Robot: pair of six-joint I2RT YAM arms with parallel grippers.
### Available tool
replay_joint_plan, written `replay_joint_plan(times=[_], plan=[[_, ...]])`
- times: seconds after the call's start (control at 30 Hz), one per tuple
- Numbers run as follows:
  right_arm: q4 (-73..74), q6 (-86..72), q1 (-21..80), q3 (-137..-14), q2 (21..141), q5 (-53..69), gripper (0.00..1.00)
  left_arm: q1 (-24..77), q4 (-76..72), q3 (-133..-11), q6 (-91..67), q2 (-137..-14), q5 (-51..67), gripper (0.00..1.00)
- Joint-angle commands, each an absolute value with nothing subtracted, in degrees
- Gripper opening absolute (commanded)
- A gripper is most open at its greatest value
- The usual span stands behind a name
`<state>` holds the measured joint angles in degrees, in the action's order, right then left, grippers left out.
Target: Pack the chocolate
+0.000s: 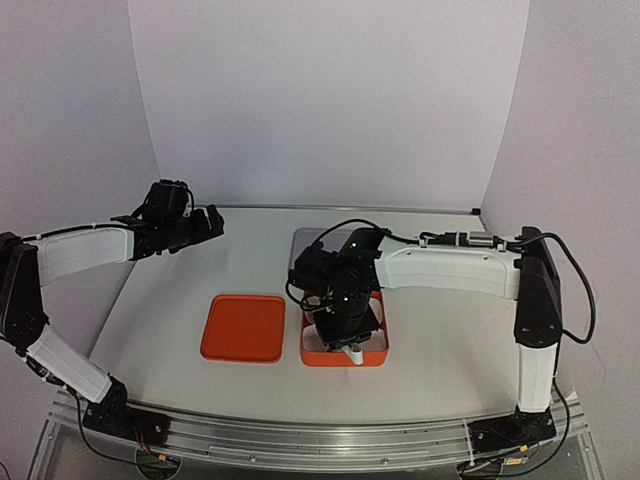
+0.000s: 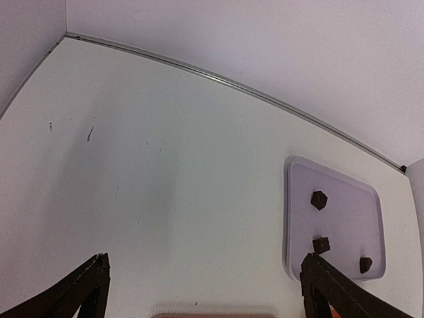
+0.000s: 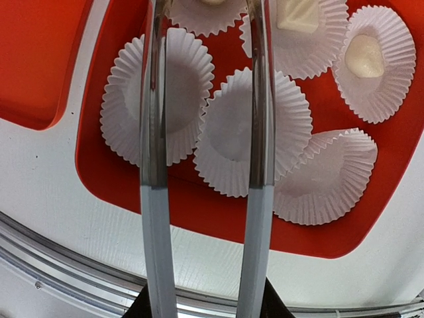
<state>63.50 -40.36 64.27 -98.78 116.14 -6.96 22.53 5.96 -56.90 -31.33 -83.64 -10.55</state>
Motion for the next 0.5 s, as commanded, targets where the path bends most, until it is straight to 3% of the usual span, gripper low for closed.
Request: replay_joint_plan(times=[0.0,0.47], plan=[[63.14,-40.29,64.57,-100.47,115.16,-7.17,0.32,22.24,4.04,-57.08,-30.32,-82.17,-10.30,1.00],[63.16,-39.67,64.55,-98.75,110.72,-8.11,0.29,22.24,3.96,-57.04,-30.15,-82.35,-10.06,1.00]])
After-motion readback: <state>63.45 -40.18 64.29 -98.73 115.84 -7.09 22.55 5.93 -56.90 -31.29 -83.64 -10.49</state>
